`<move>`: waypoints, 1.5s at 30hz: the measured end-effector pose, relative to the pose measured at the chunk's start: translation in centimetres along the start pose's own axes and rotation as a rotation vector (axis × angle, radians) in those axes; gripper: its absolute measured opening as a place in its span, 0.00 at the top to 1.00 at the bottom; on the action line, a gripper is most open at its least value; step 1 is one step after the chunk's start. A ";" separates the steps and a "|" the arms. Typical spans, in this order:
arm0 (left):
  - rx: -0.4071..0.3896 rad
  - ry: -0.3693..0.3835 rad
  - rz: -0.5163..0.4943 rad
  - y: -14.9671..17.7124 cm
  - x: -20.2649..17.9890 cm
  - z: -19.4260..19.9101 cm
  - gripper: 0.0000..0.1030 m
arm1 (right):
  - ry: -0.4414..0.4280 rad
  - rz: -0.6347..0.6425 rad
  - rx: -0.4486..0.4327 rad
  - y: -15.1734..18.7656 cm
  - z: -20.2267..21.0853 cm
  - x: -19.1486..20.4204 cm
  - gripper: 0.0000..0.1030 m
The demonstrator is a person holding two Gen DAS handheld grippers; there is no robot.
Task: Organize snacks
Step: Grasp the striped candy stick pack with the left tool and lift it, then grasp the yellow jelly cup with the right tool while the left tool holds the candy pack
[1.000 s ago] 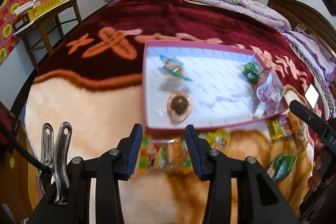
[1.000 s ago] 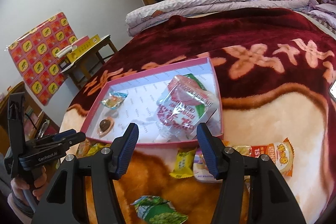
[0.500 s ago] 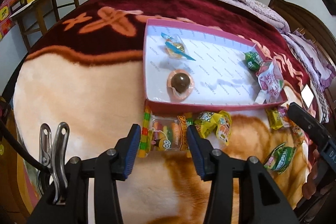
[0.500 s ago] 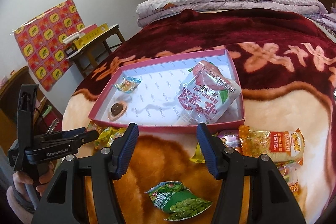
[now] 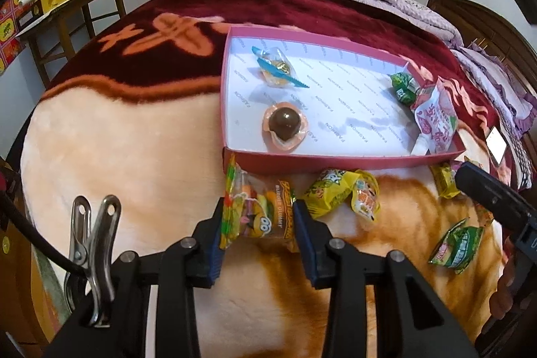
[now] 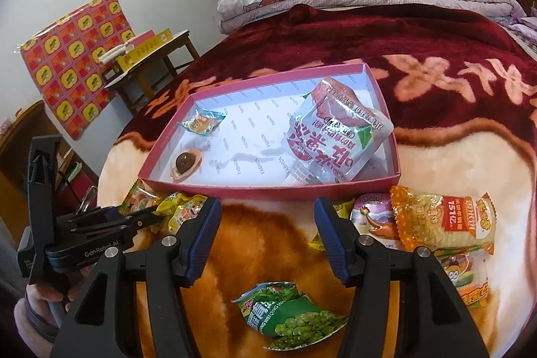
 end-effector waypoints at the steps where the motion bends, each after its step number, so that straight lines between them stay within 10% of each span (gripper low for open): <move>1: -0.006 -0.003 0.001 -0.1 0.1 0.2 0.63 | -0.001 0.004 0.004 0.1 0.0 0.1 0.43; 22: -0.016 -0.084 0.057 0.4 3.6 0.8 0.62 | -0.094 0.172 0.173 3.2 -4.1 6.5 0.44; 45: -0.025 -0.068 0.073 0.5 3.8 0.9 0.62 | -0.106 0.122 0.174 3.7 -6.4 6.4 0.76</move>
Point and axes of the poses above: each gripper's, at about its wrist camera, not at the fingertips, and z roughly against the way its jaws point, x to its left, y to its underside, the point moved 7 cm from there along -z, roughly the way its jaws point, and after that the axes turned 14 degrees about -x, right-handed, at the moved point
